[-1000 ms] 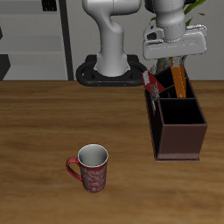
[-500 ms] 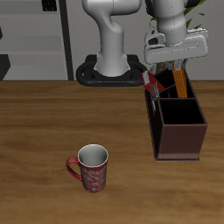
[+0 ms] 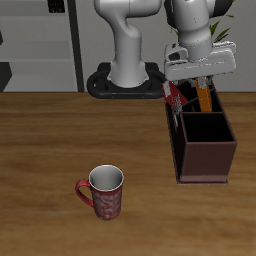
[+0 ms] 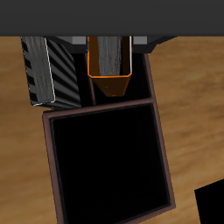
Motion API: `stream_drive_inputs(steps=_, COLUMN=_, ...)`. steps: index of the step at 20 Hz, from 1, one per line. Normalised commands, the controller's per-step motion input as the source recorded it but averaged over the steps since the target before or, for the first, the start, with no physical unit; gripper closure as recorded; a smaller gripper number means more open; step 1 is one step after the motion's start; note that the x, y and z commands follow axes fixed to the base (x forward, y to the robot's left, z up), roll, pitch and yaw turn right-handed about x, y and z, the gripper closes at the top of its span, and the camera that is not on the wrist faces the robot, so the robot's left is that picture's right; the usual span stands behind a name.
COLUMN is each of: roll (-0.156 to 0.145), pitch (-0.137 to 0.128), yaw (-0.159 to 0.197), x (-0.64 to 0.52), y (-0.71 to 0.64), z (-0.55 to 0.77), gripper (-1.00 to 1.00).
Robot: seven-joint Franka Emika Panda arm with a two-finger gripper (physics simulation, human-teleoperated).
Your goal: Place the striped book into the left desk caddy's front compartment and place the red book into the left desk caddy's left compartment and place the orange book into the left desk caddy's back compartment
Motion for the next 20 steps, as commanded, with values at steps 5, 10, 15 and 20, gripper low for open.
stream_drive_inputs(steps=5, roll=0.004, pitch=0.047, yaw=0.009, x=0.10, y=0.01, z=-0.25, gripper=1.00)
stream_drive_inputs(steps=10, roll=0.003, pitch=0.031, yaw=0.009, x=0.00, y=0.04, z=-0.18, gripper=1.00)
stream_drive_inputs(steps=15, roll=0.107, pitch=0.102, yaw=0.065, x=0.06, y=0.26, z=-0.45, gripper=-1.00)
stream_drive_inputs(steps=20, roll=-0.011, pitch=0.006, yaw=0.013, x=-0.19, y=0.01, z=0.08, gripper=-1.00)
